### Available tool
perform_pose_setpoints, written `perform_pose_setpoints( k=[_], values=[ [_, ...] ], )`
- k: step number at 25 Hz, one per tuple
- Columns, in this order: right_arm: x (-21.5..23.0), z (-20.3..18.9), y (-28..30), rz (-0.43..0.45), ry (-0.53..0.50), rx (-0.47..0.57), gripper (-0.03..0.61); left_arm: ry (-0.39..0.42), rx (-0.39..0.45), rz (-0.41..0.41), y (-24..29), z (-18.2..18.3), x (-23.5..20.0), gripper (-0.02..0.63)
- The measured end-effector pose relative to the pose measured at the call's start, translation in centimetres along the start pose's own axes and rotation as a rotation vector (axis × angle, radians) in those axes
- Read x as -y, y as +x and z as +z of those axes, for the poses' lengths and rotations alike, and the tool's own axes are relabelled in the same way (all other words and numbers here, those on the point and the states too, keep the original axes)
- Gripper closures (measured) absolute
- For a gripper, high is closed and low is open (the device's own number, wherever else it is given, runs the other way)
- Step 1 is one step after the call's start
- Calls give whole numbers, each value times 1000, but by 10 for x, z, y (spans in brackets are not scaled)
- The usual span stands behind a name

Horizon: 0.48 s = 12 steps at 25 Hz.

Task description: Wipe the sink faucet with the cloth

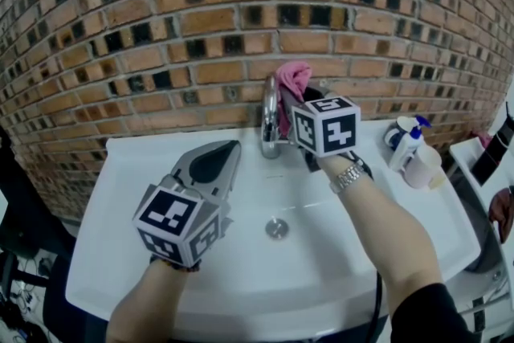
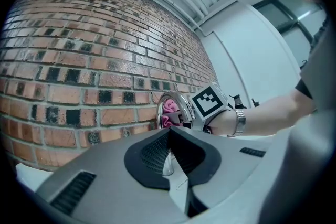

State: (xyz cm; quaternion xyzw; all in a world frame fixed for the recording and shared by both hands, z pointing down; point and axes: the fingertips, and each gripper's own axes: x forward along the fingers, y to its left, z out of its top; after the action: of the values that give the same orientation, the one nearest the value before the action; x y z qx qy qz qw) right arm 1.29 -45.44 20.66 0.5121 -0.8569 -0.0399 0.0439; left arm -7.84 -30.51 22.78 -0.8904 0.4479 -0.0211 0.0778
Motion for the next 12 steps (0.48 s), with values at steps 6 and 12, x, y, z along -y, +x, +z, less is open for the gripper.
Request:
perform_pose_setpoints(
  k=[6, 12],
  values=[
    [-1, -23, 5, -6, -36, -69, 509, 3, 0, -13, 2, 0, 3, 611],
    [-5, -50, 6, -3, -72, -129, 512, 9, -2, -14, 2, -1, 5, 611]
  ],
)
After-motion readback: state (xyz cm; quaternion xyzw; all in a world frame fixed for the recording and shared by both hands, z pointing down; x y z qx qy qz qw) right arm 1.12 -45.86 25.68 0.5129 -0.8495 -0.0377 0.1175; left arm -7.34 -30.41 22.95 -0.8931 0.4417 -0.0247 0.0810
